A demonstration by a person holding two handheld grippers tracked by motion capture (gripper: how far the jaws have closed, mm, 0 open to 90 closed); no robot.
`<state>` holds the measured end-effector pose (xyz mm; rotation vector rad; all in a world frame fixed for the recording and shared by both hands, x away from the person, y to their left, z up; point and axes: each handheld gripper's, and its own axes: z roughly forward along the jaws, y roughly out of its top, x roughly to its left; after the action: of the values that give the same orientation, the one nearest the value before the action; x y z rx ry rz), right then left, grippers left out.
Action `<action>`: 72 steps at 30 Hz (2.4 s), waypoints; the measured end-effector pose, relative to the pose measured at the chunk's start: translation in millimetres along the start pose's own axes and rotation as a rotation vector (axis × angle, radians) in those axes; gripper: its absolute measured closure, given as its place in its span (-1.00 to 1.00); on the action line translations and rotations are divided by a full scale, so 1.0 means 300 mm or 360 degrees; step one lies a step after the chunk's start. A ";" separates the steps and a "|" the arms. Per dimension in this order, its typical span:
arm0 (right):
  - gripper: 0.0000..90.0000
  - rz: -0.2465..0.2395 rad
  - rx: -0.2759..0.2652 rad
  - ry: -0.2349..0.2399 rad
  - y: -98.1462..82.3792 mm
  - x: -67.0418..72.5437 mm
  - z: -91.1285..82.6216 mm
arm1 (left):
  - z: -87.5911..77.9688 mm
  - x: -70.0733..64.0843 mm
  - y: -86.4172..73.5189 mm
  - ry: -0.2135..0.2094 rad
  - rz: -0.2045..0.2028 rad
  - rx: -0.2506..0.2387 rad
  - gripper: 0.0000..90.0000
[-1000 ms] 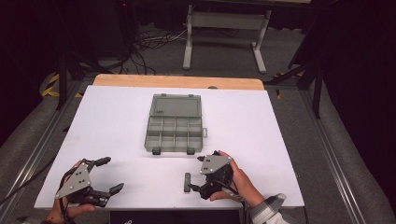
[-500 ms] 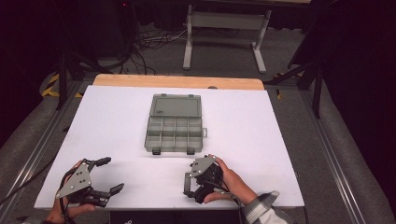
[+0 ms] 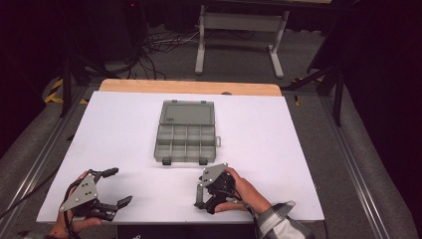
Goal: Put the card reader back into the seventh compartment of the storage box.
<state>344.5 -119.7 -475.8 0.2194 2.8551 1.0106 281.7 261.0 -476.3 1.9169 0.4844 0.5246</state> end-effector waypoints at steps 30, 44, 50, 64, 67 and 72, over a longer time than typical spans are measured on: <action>-0.32 -0.0083 -0.0026 -0.0055 0.019 0.034 -0.020 | 0.002 0.001 -0.002 -0.0005 -0.0007 -0.0001 -0.83; -0.32 -0.0094 -0.0104 -0.0162 0.033 0.041 -0.070 | 0.000 0.002 -0.001 -0.0003 -0.0005 -0.0001 -0.83; -0.32 -0.0097 -0.0123 -0.0190 0.036 0.044 -0.081 | 0.000 0.002 -0.001 -0.0004 -0.0004 0.0000 -0.83; -0.32 -0.0102 -0.0158 -0.0256 0.047 0.047 -0.100 | 0.000 0.003 -0.001 -0.0005 -0.0007 -0.0003 -0.83; -0.32 -0.0102 -0.0171 -0.0273 0.049 0.046 -0.105 | 0.000 0.004 -0.001 -0.0006 -0.0009 -0.0006 -0.83; -0.32 -0.0101 -0.0186 -0.0299 0.054 0.043 -0.112 | 0.000 0.003 -0.001 -0.0004 -0.0007 -0.0005 -0.83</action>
<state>328.4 -126.0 -440.3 0.2004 2.6098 1.0784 282.5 261.7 -476.5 1.9130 0.4856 0.5196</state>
